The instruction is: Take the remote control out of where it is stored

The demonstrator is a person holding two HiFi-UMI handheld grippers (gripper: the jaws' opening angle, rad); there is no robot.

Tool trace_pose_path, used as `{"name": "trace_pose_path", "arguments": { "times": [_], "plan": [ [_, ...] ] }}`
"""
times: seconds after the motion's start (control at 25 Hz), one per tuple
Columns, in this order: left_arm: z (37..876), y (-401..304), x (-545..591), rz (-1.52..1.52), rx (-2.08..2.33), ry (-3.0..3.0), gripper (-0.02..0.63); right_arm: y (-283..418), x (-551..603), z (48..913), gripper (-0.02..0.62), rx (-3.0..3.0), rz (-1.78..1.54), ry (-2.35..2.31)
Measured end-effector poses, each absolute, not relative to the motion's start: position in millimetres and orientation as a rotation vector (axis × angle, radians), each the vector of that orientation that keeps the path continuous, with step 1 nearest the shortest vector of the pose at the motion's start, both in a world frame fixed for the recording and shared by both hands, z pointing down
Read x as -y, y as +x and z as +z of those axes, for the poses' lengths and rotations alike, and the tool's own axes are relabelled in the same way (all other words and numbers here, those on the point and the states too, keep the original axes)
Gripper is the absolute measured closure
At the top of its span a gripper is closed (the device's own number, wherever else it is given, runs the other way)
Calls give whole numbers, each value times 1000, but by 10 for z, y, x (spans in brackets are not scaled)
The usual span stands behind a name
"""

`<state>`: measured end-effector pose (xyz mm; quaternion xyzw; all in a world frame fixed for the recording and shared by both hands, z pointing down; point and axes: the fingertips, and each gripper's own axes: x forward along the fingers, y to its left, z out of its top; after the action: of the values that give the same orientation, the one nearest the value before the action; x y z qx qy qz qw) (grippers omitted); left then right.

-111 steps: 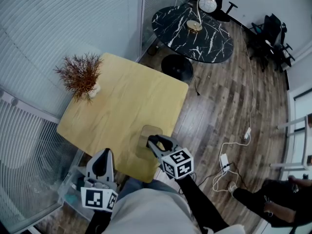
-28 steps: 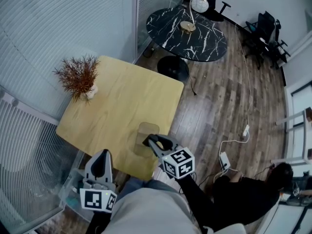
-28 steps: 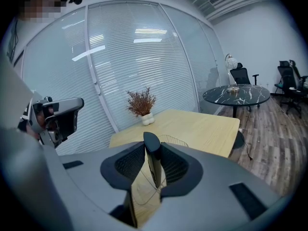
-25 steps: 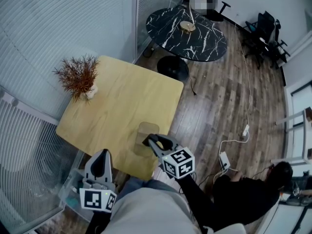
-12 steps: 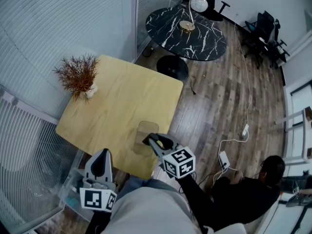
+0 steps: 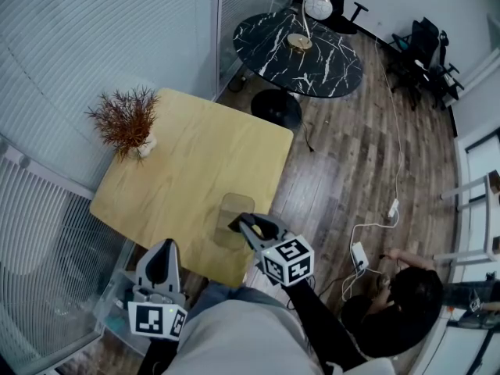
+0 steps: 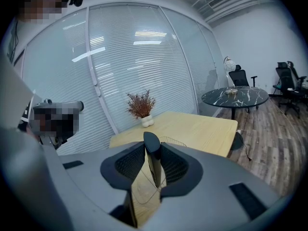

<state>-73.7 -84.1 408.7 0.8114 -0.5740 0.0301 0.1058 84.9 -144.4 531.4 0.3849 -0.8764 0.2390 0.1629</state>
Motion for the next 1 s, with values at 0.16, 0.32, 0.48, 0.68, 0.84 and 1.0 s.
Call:
{"name": "trace_pose_path", "arguments": {
  "times": [0.16,0.32,0.48,0.68,0.84,1.0],
  "plan": [
    [4092,-730,840,86,1689,2392,598,851,1449,5317,492,2498,682,1099],
    [4093,-731,836,88,1685,2391,598,852,1455,5283,492,2504,679,1106],
    [4106,-744,842,89,1685,2389,598,847,1468,5267,492,2507,677,1108],
    [4101,-749,848,89,1686,2390,598,852,1473,5248,492,2510,674,1108],
    [4104,-749,856,88,1685,2391,598,861,1484,5239,492,2509,674,1115],
    [4105,-746,866,83,1683,2392,598,862,1487,5230,492,2510,674,1116]
  ]
}}
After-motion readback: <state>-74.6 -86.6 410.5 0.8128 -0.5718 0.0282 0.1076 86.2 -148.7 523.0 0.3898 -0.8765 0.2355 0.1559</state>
